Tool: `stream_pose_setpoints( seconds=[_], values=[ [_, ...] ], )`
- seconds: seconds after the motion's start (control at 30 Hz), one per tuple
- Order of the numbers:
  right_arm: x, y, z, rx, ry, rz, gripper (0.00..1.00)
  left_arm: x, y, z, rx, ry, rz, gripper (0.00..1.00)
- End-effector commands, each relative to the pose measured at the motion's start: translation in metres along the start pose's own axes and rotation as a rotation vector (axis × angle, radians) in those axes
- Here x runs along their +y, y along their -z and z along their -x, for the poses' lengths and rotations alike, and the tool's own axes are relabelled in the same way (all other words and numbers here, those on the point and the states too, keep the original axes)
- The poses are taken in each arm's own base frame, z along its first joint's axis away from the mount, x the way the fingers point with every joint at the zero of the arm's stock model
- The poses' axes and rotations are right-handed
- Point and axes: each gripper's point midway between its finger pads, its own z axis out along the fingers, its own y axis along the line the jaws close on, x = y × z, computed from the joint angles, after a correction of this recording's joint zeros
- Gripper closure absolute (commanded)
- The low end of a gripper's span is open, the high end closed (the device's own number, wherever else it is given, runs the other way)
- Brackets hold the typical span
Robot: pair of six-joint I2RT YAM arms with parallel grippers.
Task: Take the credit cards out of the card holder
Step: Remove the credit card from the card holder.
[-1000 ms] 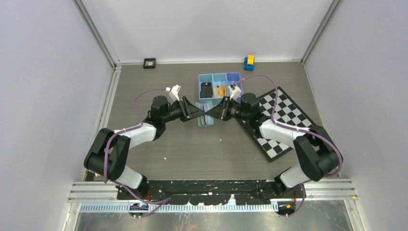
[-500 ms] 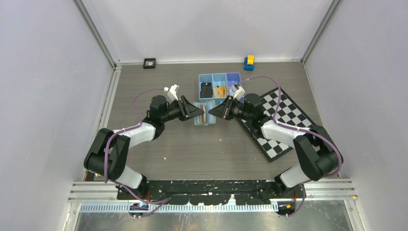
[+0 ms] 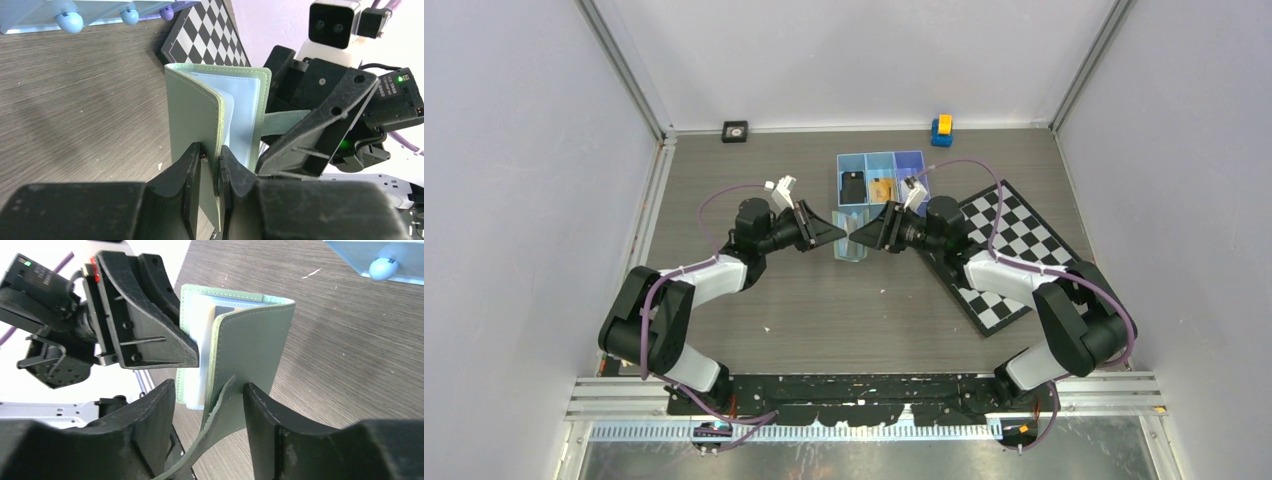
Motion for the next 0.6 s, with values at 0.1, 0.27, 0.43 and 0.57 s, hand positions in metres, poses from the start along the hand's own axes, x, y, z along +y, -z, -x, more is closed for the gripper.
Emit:
stream_pose_setpoints(
  seconds=[0.1,0.27,0.43,0.57],
  values=[
    [0.012,-0.007,0.006,-0.004,0.14,-0.077,0.36,-0.016,0.001,0.009,-0.027,-0.044,-0.063,0.89],
    [0.007,-0.013,0.001,0.019,0.147,-0.107,0.34,-0.017,0.001,0.008,-0.025,-0.038,-0.072,0.9],
    [0.004,-0.017,-0.003,0.037,0.163,-0.135,0.43,-0.019,0.0,0.007,-0.021,-0.03,-0.092,0.9],
    [0.001,-0.019,-0.005,0.045,0.164,-0.149,0.43,-0.021,-0.002,0.006,-0.014,-0.029,-0.102,0.89]
  ],
)
